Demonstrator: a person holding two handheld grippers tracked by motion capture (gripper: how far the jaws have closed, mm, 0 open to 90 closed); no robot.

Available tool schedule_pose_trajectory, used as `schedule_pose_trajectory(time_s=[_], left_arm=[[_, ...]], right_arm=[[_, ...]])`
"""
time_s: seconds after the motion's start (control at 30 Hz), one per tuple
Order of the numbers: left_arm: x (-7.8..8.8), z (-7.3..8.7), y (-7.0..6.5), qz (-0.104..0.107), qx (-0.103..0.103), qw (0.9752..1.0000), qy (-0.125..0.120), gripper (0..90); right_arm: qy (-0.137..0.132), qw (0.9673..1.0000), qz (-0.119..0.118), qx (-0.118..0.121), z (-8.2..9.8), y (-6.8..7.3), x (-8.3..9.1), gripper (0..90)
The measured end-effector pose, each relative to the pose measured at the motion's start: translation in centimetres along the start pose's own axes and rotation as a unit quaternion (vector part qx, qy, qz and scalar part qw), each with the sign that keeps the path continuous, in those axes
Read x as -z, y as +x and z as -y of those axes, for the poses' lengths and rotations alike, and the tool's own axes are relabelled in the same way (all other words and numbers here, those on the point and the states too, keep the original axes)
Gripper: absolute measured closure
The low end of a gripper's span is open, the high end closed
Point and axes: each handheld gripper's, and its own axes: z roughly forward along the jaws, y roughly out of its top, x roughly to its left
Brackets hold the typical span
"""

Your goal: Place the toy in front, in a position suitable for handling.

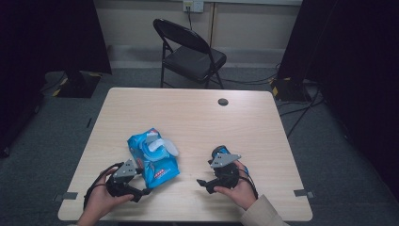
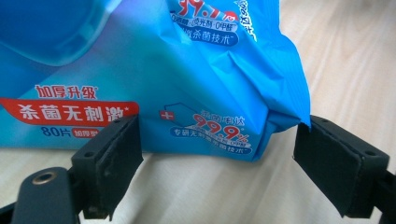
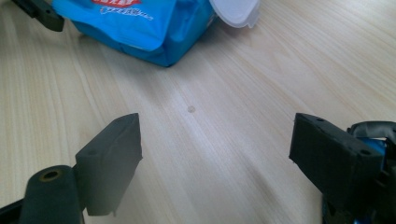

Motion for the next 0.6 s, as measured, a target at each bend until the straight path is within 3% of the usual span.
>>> schedule_pose_trajectory(time_s=[0.27,0.6], left_arm=[[-1.2,-1.2,1.5,-0.008,0.011,0.9999,-0.002,14.5],[-2.4,-2.7,3.2,-0.011,0.021,0.9997,0.007,13.3]], right_arm=[[-0.006,0.9999,0.004,-0.008,0.2,-0.9,0.4,16.4],[-0.013,0.9992,0.030,-0.021,1.0,-2.6,2.5,16.4]])
